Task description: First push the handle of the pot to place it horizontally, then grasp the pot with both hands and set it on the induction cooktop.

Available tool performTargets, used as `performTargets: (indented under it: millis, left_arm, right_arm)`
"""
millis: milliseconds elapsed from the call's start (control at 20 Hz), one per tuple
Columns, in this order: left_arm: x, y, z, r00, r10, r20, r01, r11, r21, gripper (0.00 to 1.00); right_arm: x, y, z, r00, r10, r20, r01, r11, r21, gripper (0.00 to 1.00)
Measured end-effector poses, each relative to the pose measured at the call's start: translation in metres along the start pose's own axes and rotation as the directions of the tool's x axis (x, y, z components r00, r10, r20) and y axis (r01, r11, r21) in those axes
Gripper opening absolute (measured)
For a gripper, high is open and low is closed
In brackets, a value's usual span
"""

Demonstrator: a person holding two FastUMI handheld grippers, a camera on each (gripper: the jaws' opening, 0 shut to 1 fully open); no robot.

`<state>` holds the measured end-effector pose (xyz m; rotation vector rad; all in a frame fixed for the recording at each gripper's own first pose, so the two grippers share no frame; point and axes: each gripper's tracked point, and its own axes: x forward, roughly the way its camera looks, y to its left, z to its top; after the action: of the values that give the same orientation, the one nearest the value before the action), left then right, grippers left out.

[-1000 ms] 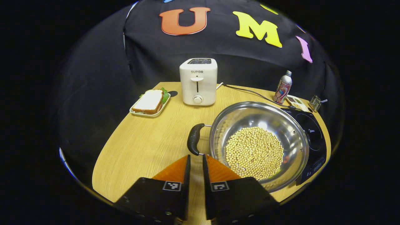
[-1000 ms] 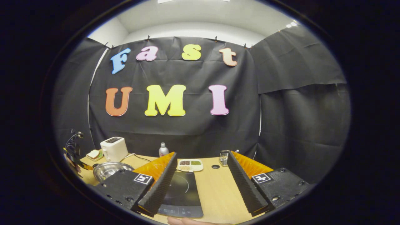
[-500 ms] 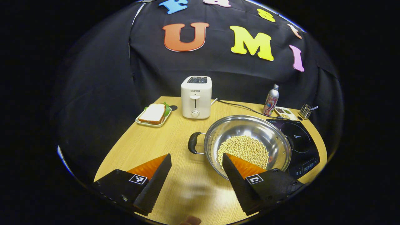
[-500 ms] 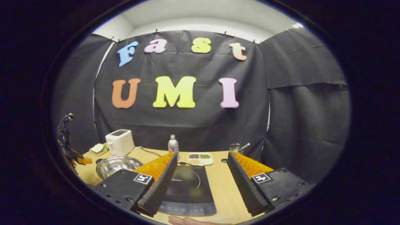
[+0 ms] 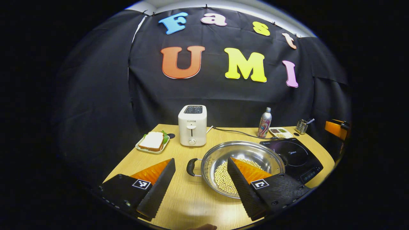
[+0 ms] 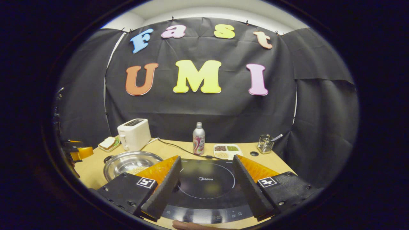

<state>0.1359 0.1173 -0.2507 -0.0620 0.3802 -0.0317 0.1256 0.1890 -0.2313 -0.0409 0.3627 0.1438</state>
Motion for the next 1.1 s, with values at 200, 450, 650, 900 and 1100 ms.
performTargets:
  millis: [200, 450, 650, 900, 1100]
  left_arm:
    - [0.024, 0.002, -0.016, 0.999, -0.003, -0.044, 0.003, 1.0, -0.004, 0.98]
    - [0.061, -0.001, -0.038, 0.991, -0.016, -0.134, 0.02, 0.999, 0.031, 0.98]
    - [0.086, 0.0, -0.052, 0.98, -0.005, -0.197, 0.018, 0.998, 0.062, 0.98]
    - [0.108, 0.004, -0.075, 0.962, 0.004, -0.274, 0.026, 0.994, 0.105, 0.98]
    - [0.12, 0.008, -0.091, 0.947, 0.01, -0.32, 0.029, 0.993, 0.117, 0.9]
  right_arm:
    - [0.036, 0.033, -0.03, 0.996, 0.026, -0.084, -0.025, 1.0, 0.016, 0.97]
    - [0.08, 0.063, -0.071, 0.975, 0.065, -0.212, -0.06, 0.998, 0.032, 0.98]
    - [0.1, 0.071, -0.1, 0.952, 0.068, -0.298, -0.059, 0.998, 0.036, 0.97]
    - [0.111, 0.094, -0.132, 0.918, 0.117, -0.38, -0.101, 0.993, 0.062, 1.0]
    - [0.113, 0.101, -0.139, 0.907, 0.135, -0.4, -0.101, 0.989, 0.104, 1.0]
